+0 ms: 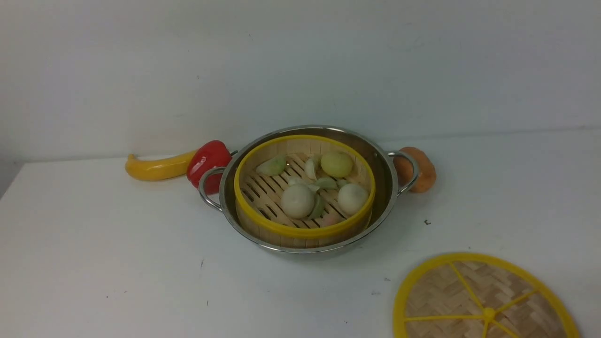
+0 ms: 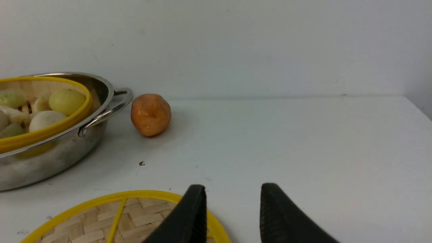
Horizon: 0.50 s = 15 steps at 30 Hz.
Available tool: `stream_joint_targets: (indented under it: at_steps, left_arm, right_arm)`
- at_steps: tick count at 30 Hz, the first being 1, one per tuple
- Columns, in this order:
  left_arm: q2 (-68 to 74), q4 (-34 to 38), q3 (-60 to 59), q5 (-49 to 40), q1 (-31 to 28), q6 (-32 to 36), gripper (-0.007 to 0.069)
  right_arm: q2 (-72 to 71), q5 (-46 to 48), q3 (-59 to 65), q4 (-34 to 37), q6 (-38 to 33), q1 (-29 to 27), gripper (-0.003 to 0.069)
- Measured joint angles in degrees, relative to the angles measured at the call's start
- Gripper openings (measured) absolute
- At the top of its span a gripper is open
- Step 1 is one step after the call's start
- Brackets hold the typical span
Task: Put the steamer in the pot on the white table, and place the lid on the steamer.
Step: 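Move the gripper down to the bamboo steamer lid and grasp its center knob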
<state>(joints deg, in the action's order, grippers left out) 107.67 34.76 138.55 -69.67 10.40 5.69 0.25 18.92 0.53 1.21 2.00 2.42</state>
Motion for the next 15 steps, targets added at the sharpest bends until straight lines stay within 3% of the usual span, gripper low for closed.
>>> stream_joint_targets:
  at_steps: [7,15]
  left_arm:
    - [0.1,1.2,0.0,-0.2,0.0,0.9,0.0097]
    - [-6.2,-9.8,-6.3,1.9,0.0,3.9,0.0091]
  right_arm:
    - [0.0,0.0,0.0,0.0,0.0,0.0,0.0243]
    - [0.0,0.0,0.0,0.0,0.0,0.0,0.0243]
